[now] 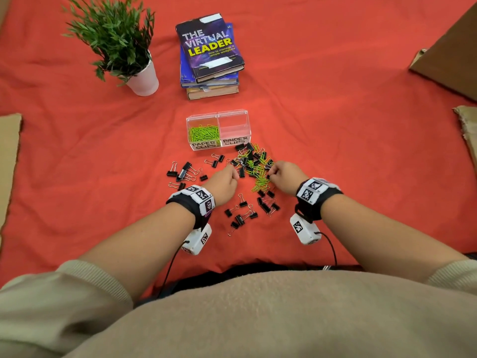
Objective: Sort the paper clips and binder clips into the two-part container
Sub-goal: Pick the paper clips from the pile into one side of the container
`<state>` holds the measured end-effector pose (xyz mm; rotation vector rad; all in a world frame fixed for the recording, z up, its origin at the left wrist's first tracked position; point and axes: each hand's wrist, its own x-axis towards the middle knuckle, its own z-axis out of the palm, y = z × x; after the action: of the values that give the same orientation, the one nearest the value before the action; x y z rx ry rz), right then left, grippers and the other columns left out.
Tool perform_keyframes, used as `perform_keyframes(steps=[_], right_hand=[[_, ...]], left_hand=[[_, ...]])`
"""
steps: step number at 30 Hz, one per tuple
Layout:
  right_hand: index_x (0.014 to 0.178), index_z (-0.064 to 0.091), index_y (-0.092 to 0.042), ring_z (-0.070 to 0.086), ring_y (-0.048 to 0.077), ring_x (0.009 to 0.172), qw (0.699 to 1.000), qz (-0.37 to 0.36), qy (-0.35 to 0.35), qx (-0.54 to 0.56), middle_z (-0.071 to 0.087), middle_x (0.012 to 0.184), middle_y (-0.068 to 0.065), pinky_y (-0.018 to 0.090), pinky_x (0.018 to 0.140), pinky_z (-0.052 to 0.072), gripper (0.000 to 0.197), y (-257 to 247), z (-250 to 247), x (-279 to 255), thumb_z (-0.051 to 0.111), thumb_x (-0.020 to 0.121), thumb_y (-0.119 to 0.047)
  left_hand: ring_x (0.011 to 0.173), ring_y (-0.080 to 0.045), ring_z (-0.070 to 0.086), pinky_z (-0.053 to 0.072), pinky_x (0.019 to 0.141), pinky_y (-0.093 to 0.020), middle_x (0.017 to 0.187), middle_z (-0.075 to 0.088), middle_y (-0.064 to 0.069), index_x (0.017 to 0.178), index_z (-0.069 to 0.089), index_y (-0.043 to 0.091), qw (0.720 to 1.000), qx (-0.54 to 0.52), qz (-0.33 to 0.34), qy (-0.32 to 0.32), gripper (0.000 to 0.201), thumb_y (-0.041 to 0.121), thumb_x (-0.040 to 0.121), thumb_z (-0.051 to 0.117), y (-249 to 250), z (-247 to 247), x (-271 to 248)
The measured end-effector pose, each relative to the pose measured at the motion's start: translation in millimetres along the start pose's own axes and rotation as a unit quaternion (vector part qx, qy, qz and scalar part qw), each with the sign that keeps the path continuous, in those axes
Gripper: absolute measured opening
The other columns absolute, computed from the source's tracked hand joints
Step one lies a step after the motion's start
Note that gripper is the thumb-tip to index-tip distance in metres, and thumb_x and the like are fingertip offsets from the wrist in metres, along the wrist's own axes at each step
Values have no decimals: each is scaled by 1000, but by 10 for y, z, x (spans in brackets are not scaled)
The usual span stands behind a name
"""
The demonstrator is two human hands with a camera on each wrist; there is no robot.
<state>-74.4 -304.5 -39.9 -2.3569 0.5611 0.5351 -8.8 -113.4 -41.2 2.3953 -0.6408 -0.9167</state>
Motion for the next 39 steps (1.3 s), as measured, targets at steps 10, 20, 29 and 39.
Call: perform_keyframes(steps=[10, 20, 29, 39], right_hand=[[89, 59, -11, 57, 19, 73, 996, -81, -22, -22, 64, 85, 3, 26, 62, 44, 9, -135, 245, -58, 51, 86, -7], [103, 57, -17, 51, 15, 57, 998, -41, 11, -54, 55, 76, -3, 26, 51, 38, 18, 84, 112, 15, 54, 86, -11], [114, 57, -15, 59, 23, 90, 994, -66, 13, -82, 59, 94, 5, 27, 74, 43, 30, 274, 8, 82, 60, 84, -18], [114, 52, -2, 54, 28, 104, 977, -106, 20, -182, 50, 114, 12, 39, 91, 47, 25, 186, 212, 44, 49, 95, -17]], left_hand=[[77, -21, 53, 38, 68, -28, 91, 57, -4, 105, 53, 10, 999, 23, -23, 35, 26, 19, 101, 29, 80, 18, 120], [92, -26, 59, 50, 79, -39, 108, 60, -8, 117, 48, 19, 987, 147, 55, 30, 21, 23, 96, 50, 61, 139, 199], [93, -24, 58, 46, 77, -33, 109, 59, -3, 116, 49, 17, 987, 136, 32, 74, 25, 26, 92, 53, -116, -65, 68], [102, -24, 57, 49, 84, -36, 113, 55, -5, 115, 54, 15, 967, 222, 123, -17, 29, 32, 92, 55, 54, 222, 22]])
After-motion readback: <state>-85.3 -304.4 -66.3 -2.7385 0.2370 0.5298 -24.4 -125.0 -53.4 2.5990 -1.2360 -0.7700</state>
